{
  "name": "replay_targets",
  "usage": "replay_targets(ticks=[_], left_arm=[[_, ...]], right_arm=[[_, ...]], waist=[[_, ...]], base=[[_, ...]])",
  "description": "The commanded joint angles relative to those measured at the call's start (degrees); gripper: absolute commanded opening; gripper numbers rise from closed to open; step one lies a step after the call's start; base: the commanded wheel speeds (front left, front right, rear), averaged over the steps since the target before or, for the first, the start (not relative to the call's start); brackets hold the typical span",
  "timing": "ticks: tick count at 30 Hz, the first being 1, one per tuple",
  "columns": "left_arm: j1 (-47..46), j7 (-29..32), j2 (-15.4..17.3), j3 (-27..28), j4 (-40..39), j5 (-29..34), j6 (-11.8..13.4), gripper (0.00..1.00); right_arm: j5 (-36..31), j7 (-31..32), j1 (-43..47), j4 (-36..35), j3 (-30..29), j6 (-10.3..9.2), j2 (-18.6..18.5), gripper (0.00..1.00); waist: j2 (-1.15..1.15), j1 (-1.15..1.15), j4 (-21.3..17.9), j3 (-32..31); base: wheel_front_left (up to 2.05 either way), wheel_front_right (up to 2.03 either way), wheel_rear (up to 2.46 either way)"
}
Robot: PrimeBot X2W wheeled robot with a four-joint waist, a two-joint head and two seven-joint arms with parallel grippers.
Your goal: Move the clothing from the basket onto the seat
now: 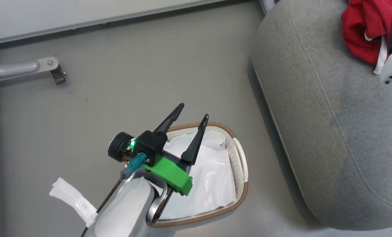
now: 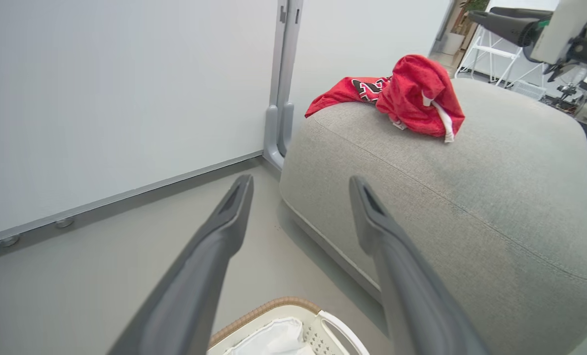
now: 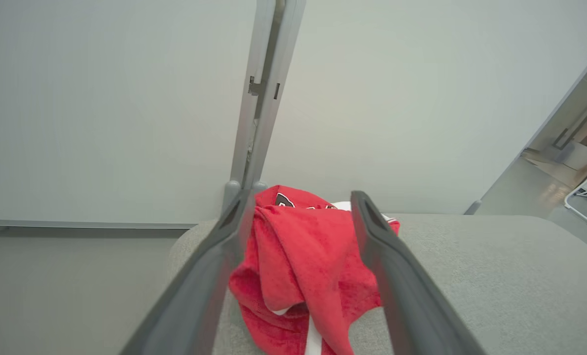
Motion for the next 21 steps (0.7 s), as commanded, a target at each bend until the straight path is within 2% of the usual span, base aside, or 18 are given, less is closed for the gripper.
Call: replay_targets(ticks=[1, 9, 14, 21], left_arm=[[1.7, 0.0, -0.1, 1.3, -0.2, 0.1, 0.3, 1.0], [8.2, 0.0, -0.3, 11.1, -1.7, 0.8, 1.5, 1.0], [12.6, 0.0, -0.3, 17.8, -3.2, 1.9, 2.5, 1.0], [19.7, 0.0, -1.3, 27.2, -5.1, 2.4, 3.4, 1.0]], right_arm=[[0.8, -0.2, 0.8, 0.4, 1.0, -0.08, 0.0, 1.0], [5.5, -0.2, 4.6, 1.1, 7.4, -0.08, 5.2, 1.0], [7.4, -0.2, 9.2, -1.3, 9.8, -0.08, 8.7, 1.0], [4.9, -0.2, 18.8, -8.5, 7.3, -0.08, 14.8, 1.0]], waist=[[0.0, 0.0, 4.0, -5.2], [0.0, 0.0, 7.6, -9.7], [0.0, 0.0, 9.1, -11.2], [0.0, 0.0, 9.1, -12.6]], base=[[0.0, 0.0, 0.0], [0.0, 0.0, 0.0], [0.0, 0.0, 0.0], [0.0, 0.0, 0.0]])
